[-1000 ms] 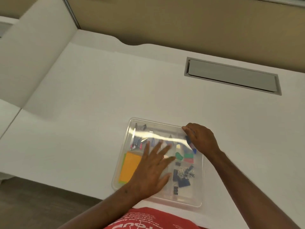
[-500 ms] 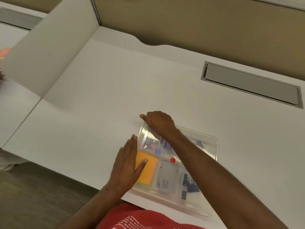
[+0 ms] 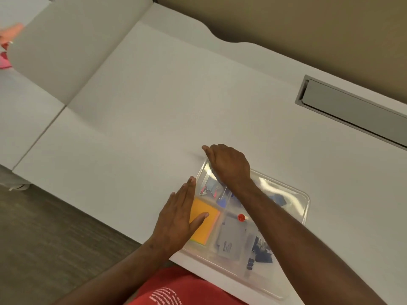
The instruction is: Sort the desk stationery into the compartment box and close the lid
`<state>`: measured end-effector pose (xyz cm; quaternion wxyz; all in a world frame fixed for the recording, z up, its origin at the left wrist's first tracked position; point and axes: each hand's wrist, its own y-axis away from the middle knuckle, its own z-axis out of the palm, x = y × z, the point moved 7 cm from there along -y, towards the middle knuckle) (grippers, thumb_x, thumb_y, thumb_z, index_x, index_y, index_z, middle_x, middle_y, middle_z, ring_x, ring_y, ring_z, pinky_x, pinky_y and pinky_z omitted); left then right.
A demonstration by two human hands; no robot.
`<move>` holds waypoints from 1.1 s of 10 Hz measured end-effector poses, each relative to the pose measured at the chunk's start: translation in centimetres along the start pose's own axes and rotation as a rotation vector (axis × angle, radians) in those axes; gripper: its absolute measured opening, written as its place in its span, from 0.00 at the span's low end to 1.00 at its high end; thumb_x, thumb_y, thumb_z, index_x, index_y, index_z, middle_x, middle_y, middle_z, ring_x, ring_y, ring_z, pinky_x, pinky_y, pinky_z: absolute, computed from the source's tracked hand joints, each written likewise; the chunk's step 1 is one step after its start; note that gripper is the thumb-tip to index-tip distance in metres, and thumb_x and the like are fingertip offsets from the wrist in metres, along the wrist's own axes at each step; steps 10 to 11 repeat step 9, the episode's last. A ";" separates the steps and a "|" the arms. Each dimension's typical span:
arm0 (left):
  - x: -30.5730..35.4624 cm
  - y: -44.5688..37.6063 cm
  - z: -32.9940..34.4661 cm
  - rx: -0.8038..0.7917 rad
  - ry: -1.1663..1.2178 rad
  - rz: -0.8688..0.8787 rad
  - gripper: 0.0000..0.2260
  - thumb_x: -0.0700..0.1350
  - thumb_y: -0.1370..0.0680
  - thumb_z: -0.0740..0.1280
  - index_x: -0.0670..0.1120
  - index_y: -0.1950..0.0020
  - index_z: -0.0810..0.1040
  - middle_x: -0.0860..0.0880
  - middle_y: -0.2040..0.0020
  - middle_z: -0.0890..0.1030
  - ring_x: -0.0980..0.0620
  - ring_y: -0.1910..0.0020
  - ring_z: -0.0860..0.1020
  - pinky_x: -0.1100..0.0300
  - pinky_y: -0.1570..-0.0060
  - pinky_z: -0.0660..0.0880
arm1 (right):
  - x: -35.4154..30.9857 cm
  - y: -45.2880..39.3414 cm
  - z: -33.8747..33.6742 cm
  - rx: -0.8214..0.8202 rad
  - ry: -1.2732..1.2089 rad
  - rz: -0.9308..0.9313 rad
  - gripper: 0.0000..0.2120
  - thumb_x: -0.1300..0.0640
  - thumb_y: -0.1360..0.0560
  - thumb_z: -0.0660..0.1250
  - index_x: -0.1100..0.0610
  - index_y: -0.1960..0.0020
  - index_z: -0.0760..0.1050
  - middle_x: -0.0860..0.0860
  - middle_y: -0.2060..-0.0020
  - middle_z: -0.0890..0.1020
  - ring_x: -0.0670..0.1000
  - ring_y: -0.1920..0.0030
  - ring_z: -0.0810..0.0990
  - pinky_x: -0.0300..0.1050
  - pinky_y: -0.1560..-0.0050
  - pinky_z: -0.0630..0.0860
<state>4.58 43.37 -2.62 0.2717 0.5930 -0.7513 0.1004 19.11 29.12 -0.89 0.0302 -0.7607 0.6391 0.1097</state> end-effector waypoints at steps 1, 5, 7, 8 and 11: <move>-0.1 0.0 -0.2 0.022 -0.003 -0.004 0.39 0.69 0.21 0.52 0.49 0.19 0.44 0.52 0.19 0.51 0.52 0.22 0.59 0.49 0.24 0.61 | -0.1 0.3 -0.3 0.039 0.016 0.004 0.32 0.38 0.20 0.35 0.53 0.59 0.72 0.50 0.63 0.78 0.53 0.64 0.77 0.47 0.63 0.72; 0.9 0.1 -1.1 0.099 -0.043 -0.010 0.38 0.70 0.22 0.52 0.54 0.19 0.42 0.50 0.23 0.65 0.51 0.29 0.70 0.53 0.31 0.68 | 0.2 0.3 -0.8 0.081 -0.072 0.030 0.28 0.39 0.17 0.46 0.54 0.58 0.77 0.51 0.64 0.81 0.55 0.62 0.80 0.49 0.59 0.78; 0.7 0.0 -1.5 0.111 -0.008 0.011 0.38 0.69 0.22 0.55 0.53 0.19 0.46 0.49 0.32 0.75 0.52 0.38 0.77 0.56 0.39 0.74 | 1.1 0.0 -0.7 0.044 -0.229 0.109 0.30 0.34 0.19 0.45 0.52 0.62 0.75 0.48 0.66 0.81 0.52 0.64 0.79 0.49 0.56 0.78; 0.8 -0.2 -1.7 0.085 0.022 0.020 0.38 0.69 0.22 0.56 0.53 0.19 0.46 0.50 0.30 0.74 0.52 0.36 0.75 0.56 0.39 0.74 | 1.7 -0.4 -1.0 0.003 -0.410 0.192 0.32 0.31 0.21 0.45 0.51 0.59 0.78 0.47 0.62 0.83 0.52 0.60 0.81 0.48 0.53 0.76; 0.1 0.0 -1.9 0.042 0.084 0.025 0.37 0.71 0.23 0.55 0.55 0.19 0.47 0.52 0.23 0.65 0.53 0.27 0.67 0.56 0.32 0.68 | 2.3 -0.3 -1.8 0.004 -0.793 0.283 0.27 0.32 0.21 0.51 0.48 0.56 0.82 0.46 0.62 0.84 0.49 0.59 0.82 0.48 0.55 0.77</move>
